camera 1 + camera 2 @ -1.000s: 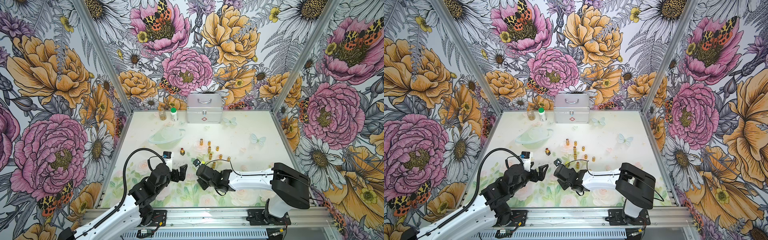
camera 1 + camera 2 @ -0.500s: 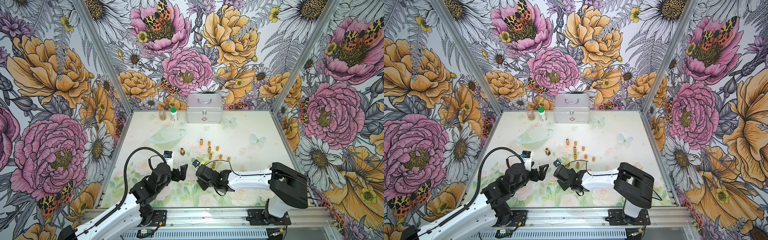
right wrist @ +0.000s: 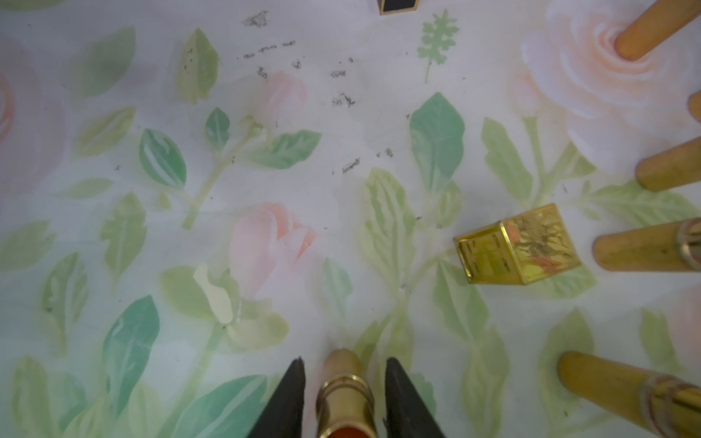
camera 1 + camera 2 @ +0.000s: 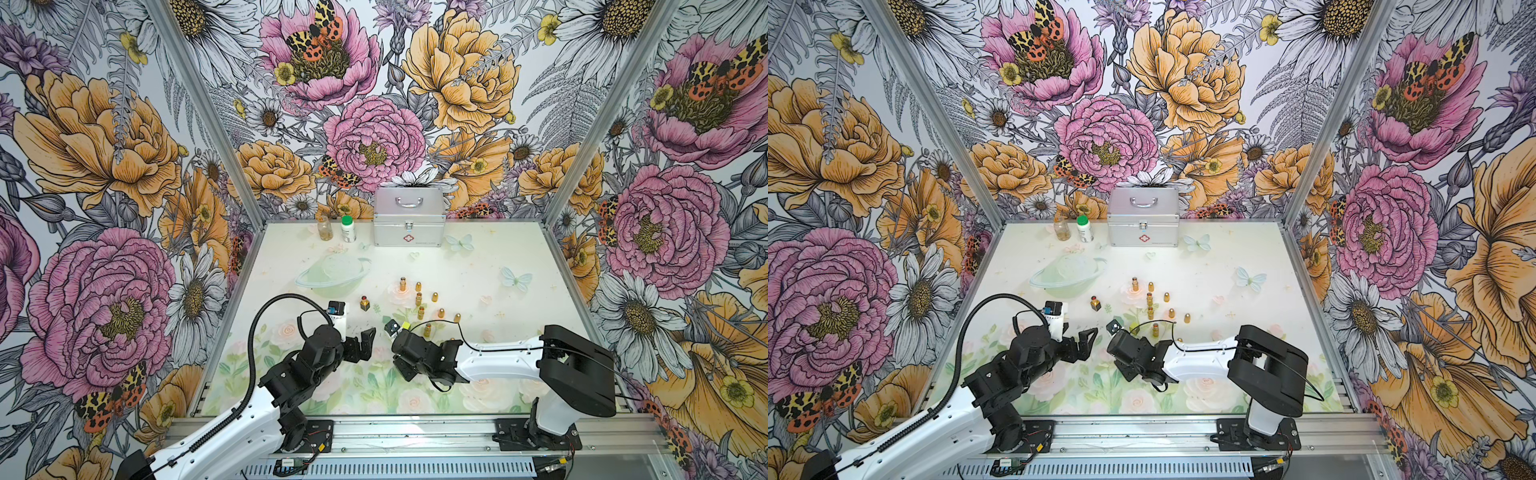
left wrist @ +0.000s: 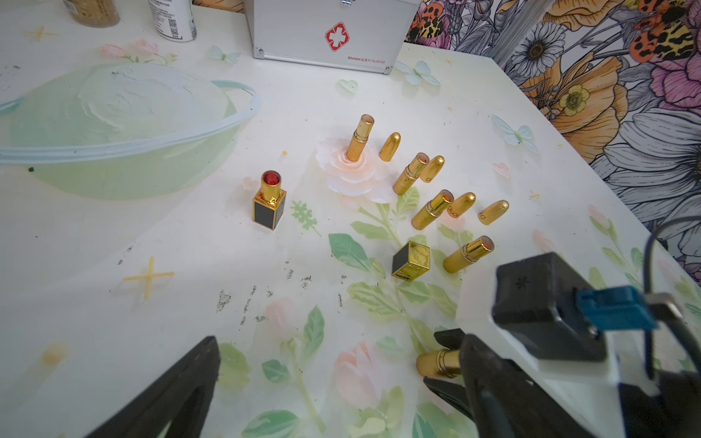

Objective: Open the lipstick cap
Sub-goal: Place the lipstick at the center of the board, then reset both arms

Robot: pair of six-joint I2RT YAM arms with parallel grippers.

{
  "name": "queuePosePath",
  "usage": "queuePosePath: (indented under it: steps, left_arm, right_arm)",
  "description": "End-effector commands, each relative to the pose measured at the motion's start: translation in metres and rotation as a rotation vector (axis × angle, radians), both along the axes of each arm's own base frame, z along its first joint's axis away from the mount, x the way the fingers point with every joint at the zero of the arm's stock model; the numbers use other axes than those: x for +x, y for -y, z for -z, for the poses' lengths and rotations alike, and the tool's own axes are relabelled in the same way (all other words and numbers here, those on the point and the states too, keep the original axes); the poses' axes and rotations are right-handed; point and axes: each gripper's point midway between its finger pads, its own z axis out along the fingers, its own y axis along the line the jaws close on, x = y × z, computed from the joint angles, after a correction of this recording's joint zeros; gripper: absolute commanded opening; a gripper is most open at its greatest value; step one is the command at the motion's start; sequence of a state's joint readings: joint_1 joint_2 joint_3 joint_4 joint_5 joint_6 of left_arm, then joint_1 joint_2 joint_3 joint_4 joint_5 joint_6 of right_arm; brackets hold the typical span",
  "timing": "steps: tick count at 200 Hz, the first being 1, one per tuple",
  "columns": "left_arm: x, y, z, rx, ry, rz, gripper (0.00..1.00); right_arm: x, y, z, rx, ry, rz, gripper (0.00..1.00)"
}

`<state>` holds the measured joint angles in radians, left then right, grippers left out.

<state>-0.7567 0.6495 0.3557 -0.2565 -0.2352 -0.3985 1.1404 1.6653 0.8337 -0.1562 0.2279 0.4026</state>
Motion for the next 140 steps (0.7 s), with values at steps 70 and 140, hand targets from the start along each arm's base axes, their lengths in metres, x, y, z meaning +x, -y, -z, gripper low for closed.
queuePosePath:
  steps: [70,140]
  left_arm:
    - [0.012,-0.003,-0.046,-0.015,0.085,-0.021,0.99]
    - [0.051,-0.13,-0.063,0.161,0.089,-0.581,0.99]
  right_arm:
    - [0.016,-0.01,-0.097,0.115,0.074,0.014,0.59]
    - [0.09,0.113,-0.236,0.093,0.342,0.414,1.0]
